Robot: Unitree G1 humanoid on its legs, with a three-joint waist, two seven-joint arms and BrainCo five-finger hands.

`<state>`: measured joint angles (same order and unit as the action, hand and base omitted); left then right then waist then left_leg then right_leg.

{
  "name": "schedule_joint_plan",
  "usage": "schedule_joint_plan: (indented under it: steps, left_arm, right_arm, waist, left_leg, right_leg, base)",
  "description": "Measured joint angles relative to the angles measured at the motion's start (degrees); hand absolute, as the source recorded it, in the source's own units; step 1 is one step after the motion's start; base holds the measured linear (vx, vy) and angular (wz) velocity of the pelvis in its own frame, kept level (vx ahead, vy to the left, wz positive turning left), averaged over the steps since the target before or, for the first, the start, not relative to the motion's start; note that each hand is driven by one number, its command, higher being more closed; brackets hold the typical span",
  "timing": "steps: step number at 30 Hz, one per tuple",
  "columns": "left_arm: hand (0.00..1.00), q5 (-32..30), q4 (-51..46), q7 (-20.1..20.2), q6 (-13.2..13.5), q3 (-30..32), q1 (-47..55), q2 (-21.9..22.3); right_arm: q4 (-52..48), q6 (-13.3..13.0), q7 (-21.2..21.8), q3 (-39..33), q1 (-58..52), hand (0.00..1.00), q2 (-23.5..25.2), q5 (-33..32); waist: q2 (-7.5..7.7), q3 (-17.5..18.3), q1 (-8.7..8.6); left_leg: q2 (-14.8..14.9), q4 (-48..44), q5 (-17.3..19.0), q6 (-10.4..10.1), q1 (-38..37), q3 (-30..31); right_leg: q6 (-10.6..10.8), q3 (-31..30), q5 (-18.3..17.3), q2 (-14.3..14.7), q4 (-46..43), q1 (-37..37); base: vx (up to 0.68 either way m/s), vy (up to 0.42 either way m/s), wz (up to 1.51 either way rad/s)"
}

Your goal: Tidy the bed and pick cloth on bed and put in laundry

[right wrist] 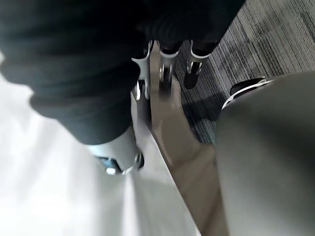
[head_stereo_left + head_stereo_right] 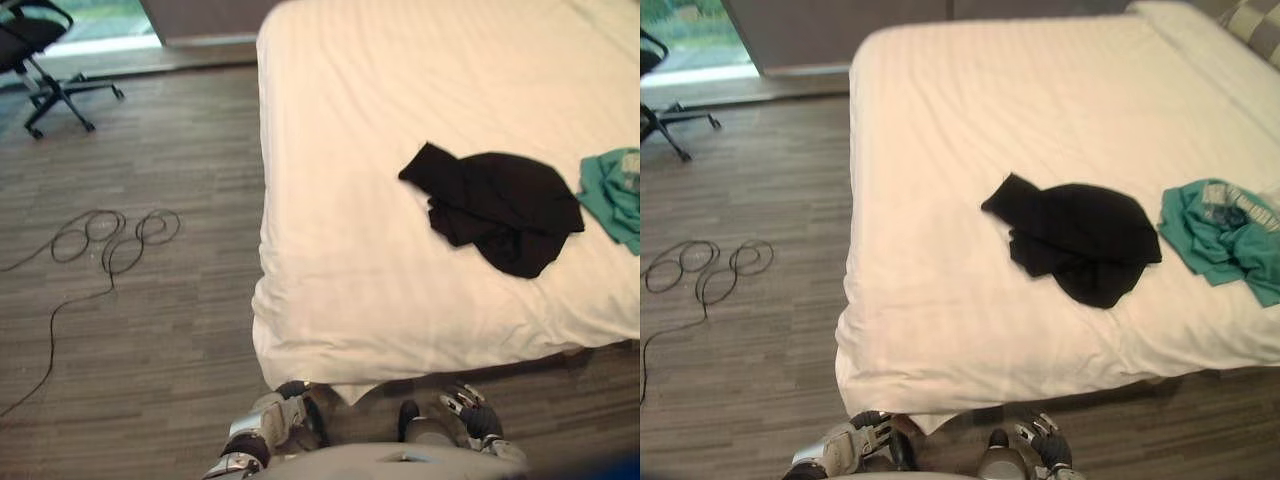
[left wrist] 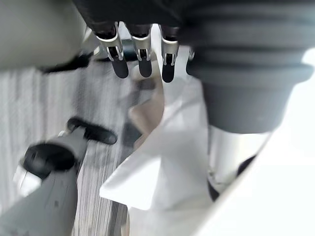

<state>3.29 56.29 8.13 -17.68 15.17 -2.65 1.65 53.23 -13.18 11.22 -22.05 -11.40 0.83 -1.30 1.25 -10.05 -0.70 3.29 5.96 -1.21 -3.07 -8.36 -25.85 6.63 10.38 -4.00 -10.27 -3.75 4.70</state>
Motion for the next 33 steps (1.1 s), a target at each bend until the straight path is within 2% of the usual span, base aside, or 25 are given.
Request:
schedule_joint_plan:
  steps: [3, 8, 10, 12, 13, 15, 16, 17, 18, 19, 20, 21, 22, 23, 24, 25, 26, 27, 28, 29, 30, 31, 32, 33]
  left_arm:
    - [0.00, -5.03, 0.87, -0.77, 1.36, 1.24, 0.40, 0.11]
    - [0.00, -8.65, 0.84, -1.28, -1.44, 1.31, 0.89, -0.29]
    - [0.00, -9.65, 0.70, -1.74, -2.00, 1.32, 1.12, -0.80]
    - [0.00, -9.72, 0.62, -1.74, -2.13, 1.16, 1.85, -2.07]
    - [0.00, -9.74, 0.75, -1.75, -2.16, 1.00, 2.22, -2.49]
    - [0.00, -9.36, 1.21, -1.85, -2.46, 1.00, 3.80, -2.92]
    - [0.00, -9.51, 1.52, -1.90, -2.98, -0.48, 3.86, -3.66]
    - [0.00, -9.42, 1.69, -1.93, -3.09, -1.41, 3.75, -4.09]
    - [0.00, -9.43, 1.77, -1.90, -3.10, -1.52, 3.48, -4.57]
    - [0.00, -9.26, 2.09, -2.10, -3.33, -1.69, 3.49, -5.87]
    - [0.00, -9.00, 1.98, -2.14, -3.41, -2.16, 3.45, -6.70]
    - [0.00, -8.91, 1.38, -2.28, -3.52, -2.87, 3.20, -6.65]
    - [0.00, -8.92, 1.42, -2.29, -3.60, -3.13, 3.01, -6.36]
    - [0.00, -8.83, 1.84, -2.36, -3.92, -3.72, 3.17, -5.16]
    - [0.00, -8.90, 1.84, -2.57, -3.97, -2.98, 3.20, -5.06]
    - [0.00, -8.89, 1.83, -3.15, -4.07, -2.79, 2.99, -5.58]
    - [0.00, -8.95, 1.81, -3.87, -4.16, -2.78, 2.11, -6.65]
    - [0.00, -9.21, 1.63, -4.36, -3.98, -2.39, 1.26, -7.68]
    - [0.00, -9.54, 1.34, -4.47, -3.81, -0.83, 0.96, -7.81]
    - [0.00, -9.51, 0.96, -4.37, -3.25, -0.09, 1.05, -7.28]
    - [0.00, -9.66, 0.82, -4.46, -2.86, -0.70, 1.07, -7.05]
    - [0.00, -10.25, 1.29, -5.03, -2.45, -2.70, 2.15, -6.03]
    - [0.00, -10.57, 1.01, -6.49, -2.05, -2.40, 1.98, -6.89]
    - [0.00, -10.77, 1.03, -6.89, -1.91, -2.92, 1.95, -7.05]
  right_arm:
    - [0.72, 1.05, -1.82, 0.56, -0.50, 0.00, -0.68, 0.40]
    - [1.15, 0.89, -2.12, 0.71, -2.40, 0.00, -1.08, 0.39]
    - [1.92, 0.88, -2.10, 0.61, -2.67, 0.00, -1.12, 0.56]
    - [1.85, 0.40, -1.56, -0.10, -3.54, 0.00, -0.99, 2.77]
    - [1.84, 0.20, -1.28, -0.31, -3.80, 0.00, -1.05, 2.78]
    - [2.63, -0.62, -0.32, -1.12, -3.39, 0.00, -1.54, 3.98]
    - [3.74, -1.11, -0.15, -1.64, -2.06, 0.00, -1.78, 5.01]
    - [4.26, -1.23, -0.10, -1.92, -0.91, 0.00, -2.22, 5.52]
    - [4.93, -1.47, -0.12, -1.94, 0.78, 0.00, -2.42, 6.51]
    - [5.38, -1.83, -0.08, -1.79, 1.74, 0.00, -2.19, 6.90]
    - [5.45, -1.98, -0.14, -0.98, 1.56, 0.00, -2.34, 7.19]
    - [6.03, -2.14, -0.23, 0.34, 1.61, 0.00, -3.09, 7.18]
    - [6.35, -2.16, -0.21, 0.84, 2.54, 0.00, -3.84, 7.17]
    - [6.49, -2.19, -0.25, 1.40, 4.65, 0.00, -5.55, 7.11]
    - [6.65, -2.38, -0.32, 3.65, 6.53, 0.00, -6.72, 7.00]
    - [6.93, -2.25, -0.43, 4.59, 7.34, 0.00, -6.88, 6.83]
    - [7.49, -2.03, -0.44, 6.76, 8.08, 0.00, -6.52, 6.41]
    - [7.51, -1.65, -0.44, 8.41, 9.48, 0.00, -5.19, 6.25]
    - [7.42, -1.23, -0.45, 9.39, 11.32, 0.00, -4.29, 6.14]
    - [7.37, -0.86, -0.51, 9.87, 11.80, 0.00, -4.00, 6.06]
    - [7.20, -0.77, -0.52, 10.05, 12.38, 0.00, -4.43, 5.96]
    - [6.91, -0.60, -0.23, 11.36, 12.90, 0.00, -6.08, 5.74]
    - [6.74, 0.25, -0.15, 12.70, 14.28, 0.00, -5.60, 4.76]
    - [6.57, 0.47, 0.07, 13.41, 14.78, 0.00, -6.11, 4.76]
  waist:
    - [-0.19, 1.27, 0.04]
    - [-0.43, 2.40, -0.03]
    - [-0.47, 2.60, -0.28]
    - [0.43, 2.32, -0.48]
    - [0.46, 2.26, -0.61]
    - [0.00, 2.17, -1.56]
    - [-0.44, 2.11, -2.11]
    - [-1.83, 1.81, -1.96]
    - [-1.67, 0.57, -1.77]
    - [0.20, -0.20, -3.30]
    - [0.96, -0.15, -3.48]
    - [1.82, 0.06, -3.06]
    - [0.49, -0.10, -2.91]
    - [-3.71, 0.64, -2.13]
    - [-3.78, 0.70, -1.94]
    - [-2.58, 0.59, -2.16]
    - [-0.67, -0.12, -1.97]
    - [0.45, -1.17, -0.68]
    - [-1.08, -2.61, 0.40]
    - [-0.74, -2.64, 1.03]
    - [-1.36, -2.03, 1.45]
    - [-4.89, -1.92, 1.51]
    - [-2.81, -2.61, 1.96]
    - [-2.75, -2.77, 2.40]
  left_leg:
    - [0.11, 0.05, -0.01, 0.00, -0.84, 0.17]
    - [0.02, 0.07, 0.22, -0.11, -2.89, 0.50]
    - [-0.54, 0.05, 0.93, -0.10, -3.56, 1.32]
    - [-1.92, 0.00, 2.04, 0.40, -6.47, 1.87]
    - [-2.31, -0.02, 2.40, 0.39, -7.27, 2.14]
    - [-2.87, -0.34, 3.22, 0.54, -8.66, 2.86]
    - [-2.81, -0.40, 3.45, 0.90, -8.76, 2.83]
    - [-2.05, -0.36, 3.87, 1.55, -8.01, 2.68]
    - [-1.84, -1.47, 3.88, 2.77, -7.80, 1.01]
    - [-1.99, -4.72, 4.61, 3.15, -7.20, 0.55]
    - [-2.08, -7.74, 6.22, 2.72, -6.52, 0.72]
    - [-2.56, -11.35, 8.63, 2.56, -4.42, 1.44]
    - [-2.55, -11.98, 9.39, 2.51, -3.25, 2.77]
    - [-1.76, -9.10, 9.09, 4.08, -1.16, 6.76]
    - [-2.78, -6.99, 5.80, 6.04, -0.53, 3.67]
    - [-3.51, -7.46, 5.41, 6.73, 0.02, 2.15]
    - [-3.79, -11.08, 6.03, 7.68, 2.11, 0.22]
    - [-1.63, -19.66, 7.94, 9.26, 5.64, -2.48]
    - [2.32, -31.14, 10.83, 9.98, 10.36, -5.74]
    - [-0.59, -29.38, 13.26, 7.08, 12.59, -4.78]
    - [-2.87, -22.27, 10.75, 8.33, 12.16, -3.93]
    - [-0.62, -17.59, 3.65, 12.10, 13.20, -7.09]
    - [-1.61, -20.55, 4.59, 12.42, 13.79, -9.75]
    - [-1.30, -21.81, 5.12, 12.54, 14.64, -10.49]
  right_leg:
    - [0.08, 0.30, -0.28, 0.13, 0.25, 0.89]
    - [0.26, 0.48, -0.93, 0.16, 0.37, 2.98]
    - [-0.28, 0.95, -2.75, -0.23, -2.38, 2.80]
    - [-1.95, 1.17, -6.62, -2.29, -9.99, 2.38]
    - [-2.59, 1.12, -7.00, -2.77, -11.90, 2.24]
    - [-4.05, 2.20, -7.01, -3.66, -18.64, 0.12]
    - [-5.75, 3.16, -5.76, -3.66, -20.42, -1.64]
    - [-5.86, 3.16, -5.48, -3.09, -21.07, -2.14]
    - [-6.65, 4.37, -7.43, -4.74, -30.49, -5.11]
    - [-6.80, 6.32, -8.51, -8.05, -46.52, -8.14]
    - [-7.26, 7.37, -2.86, -9.12, -50.69, -8.67]
    - [-5.56, 8.47, -0.35, -9.32, -49.03, -9.31]
    - [-5.09, 8.94, 0.03, -8.51, -47.65, -9.78]
    - [-5.24, 9.37, -2.47, -4.52, -41.96, -8.62]
    - [-6.51, 11.44, -5.71, -7.56, -48.86, -9.66]
    - [-5.33, 11.95, -6.93, -9.21, -50.45, -8.77]
    - [-4.21, 12.54, -7.68, -11.14, -48.07, -5.72]
    - [-3.59, 12.53, -3.66, -10.84, -37.79, -0.73]
    - [-3.24, 12.79, -3.94, -7.16, -30.06, 2.65]
    - [-2.02, 12.04, -4.95, -6.95, -22.84, 5.68]
    - [-0.30, 11.48, -7.28, -7.13, -21.52, 6.98]
    - [2.10, 14.85, -10.79, -6.08, -23.62, 9.16]
    - [3.50, 15.68, -11.88, -8.05, -18.90, 12.40]
    - [4.15, 16.20, -13.11, -7.81, -15.37, 13.25]
  base:
    - [-0.05, -0.024, 0.00]
    - [-0.01, -0.003, 0.00]
    - [0.00, 0.034, 0.13]
    - [0.04, 0.031, 0.10]
    - [0.07, 0.022, -0.17]
    - [0.01, 0.018, -0.28]
    - [-0.03, 0.012, -0.44]
    - [0.05, -0.031, -0.68]
    - [0.24, -0.201, -0.54]
    - [0.34, -0.271, -0.32]
    - [0.27, -0.303, -0.31]
    - [0.06, -0.159, -0.51]
    - [0.15, -0.048, -0.93]
    - [0.45, 0.006, -1.13]
    - [0.64, -0.001, -1.07]
    - [0.50, -0.050, -0.94]
    - [0.16, -0.066, -0.95]
    - [-0.14, 0.052, -1.22]
    - [-0.30, 0.193, -1.25]
    - [-0.32, 0.231, -1.05]
    - [-0.24, 0.153, -1.18]
    - [-0.14, 0.047, -1.10]
    - [-0.11, 0.033, -0.99]
    - [-0.15, -0.008, -0.96]
